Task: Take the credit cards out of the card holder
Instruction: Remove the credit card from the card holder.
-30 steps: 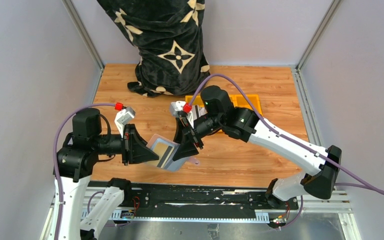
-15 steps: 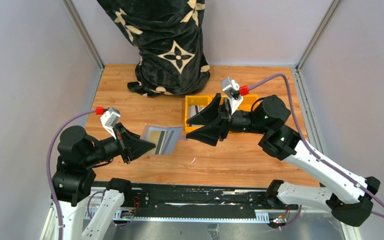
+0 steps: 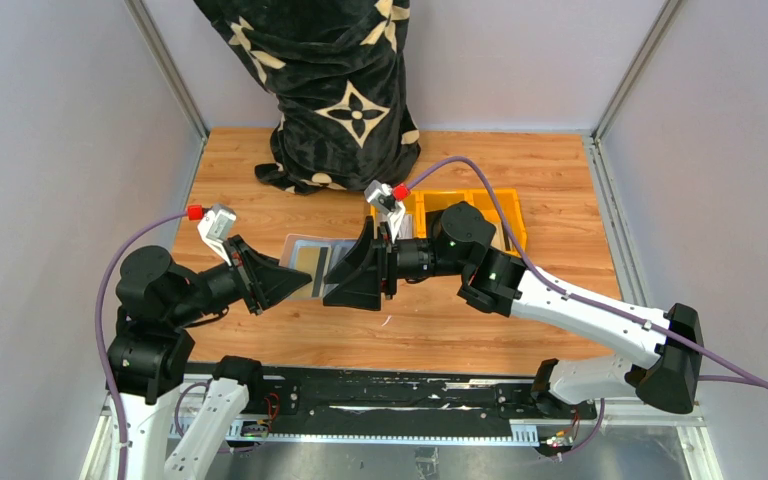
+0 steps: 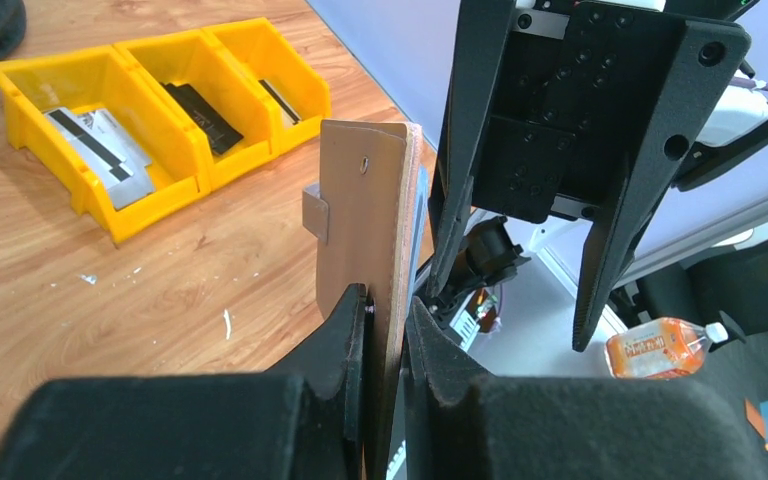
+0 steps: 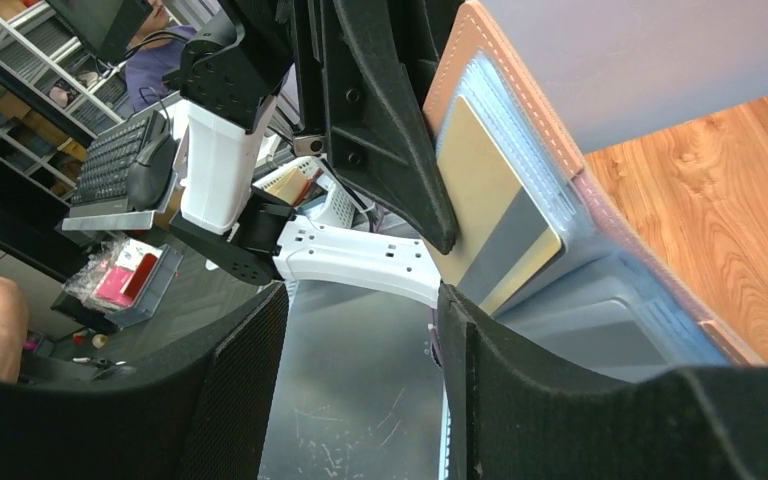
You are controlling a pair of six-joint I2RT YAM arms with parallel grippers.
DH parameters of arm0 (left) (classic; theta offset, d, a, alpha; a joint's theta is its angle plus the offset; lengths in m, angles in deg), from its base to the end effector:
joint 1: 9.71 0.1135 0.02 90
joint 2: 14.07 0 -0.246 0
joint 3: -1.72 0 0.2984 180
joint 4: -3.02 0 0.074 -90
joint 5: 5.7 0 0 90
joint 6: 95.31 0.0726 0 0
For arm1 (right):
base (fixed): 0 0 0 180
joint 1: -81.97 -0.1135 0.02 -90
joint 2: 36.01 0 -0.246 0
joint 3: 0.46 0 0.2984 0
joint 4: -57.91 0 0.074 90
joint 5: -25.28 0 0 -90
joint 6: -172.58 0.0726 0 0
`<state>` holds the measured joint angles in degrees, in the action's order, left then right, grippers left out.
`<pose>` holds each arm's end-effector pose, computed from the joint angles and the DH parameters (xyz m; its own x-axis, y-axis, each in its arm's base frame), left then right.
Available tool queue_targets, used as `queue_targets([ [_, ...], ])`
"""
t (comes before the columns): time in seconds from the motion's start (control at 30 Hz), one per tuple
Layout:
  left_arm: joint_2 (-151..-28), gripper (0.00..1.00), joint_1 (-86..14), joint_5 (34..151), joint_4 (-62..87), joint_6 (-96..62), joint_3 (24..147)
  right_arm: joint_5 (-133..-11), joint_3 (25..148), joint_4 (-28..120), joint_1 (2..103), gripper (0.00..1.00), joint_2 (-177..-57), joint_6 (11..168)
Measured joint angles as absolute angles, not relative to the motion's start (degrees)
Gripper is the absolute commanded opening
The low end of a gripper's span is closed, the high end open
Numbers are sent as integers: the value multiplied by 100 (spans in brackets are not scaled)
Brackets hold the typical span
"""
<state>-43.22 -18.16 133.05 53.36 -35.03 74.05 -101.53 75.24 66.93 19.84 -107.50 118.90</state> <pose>0.1341 -0.0751 0.4223 -0.5209 -0.2531 -0.8152 0.6638 0.4803 -0.5733 0.1336 0.3458 0.3989 -0.4945 0.0793 -0.8656 -0.8533 -0.2337 0.4661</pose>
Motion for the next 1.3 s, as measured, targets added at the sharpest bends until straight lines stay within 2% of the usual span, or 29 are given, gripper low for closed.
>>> queue_targets([
  [0.8, -4462, 0, -1816, 13600, 5199, -3688, 7466, -10027, 7395, 6700, 2321, 55, -10771, 12183],
  [1.07, -4468, 2, -1809, 13659, 5089, -3708, 7466, -10212, 7340, 7279, 2367, 38, -11010, 12668],
  [1.3, -4453, 17, -1776, 13780, 4886, -3789, 7455, -10411, 7172, 8055, 2526, 8, -11252, 13333],
])
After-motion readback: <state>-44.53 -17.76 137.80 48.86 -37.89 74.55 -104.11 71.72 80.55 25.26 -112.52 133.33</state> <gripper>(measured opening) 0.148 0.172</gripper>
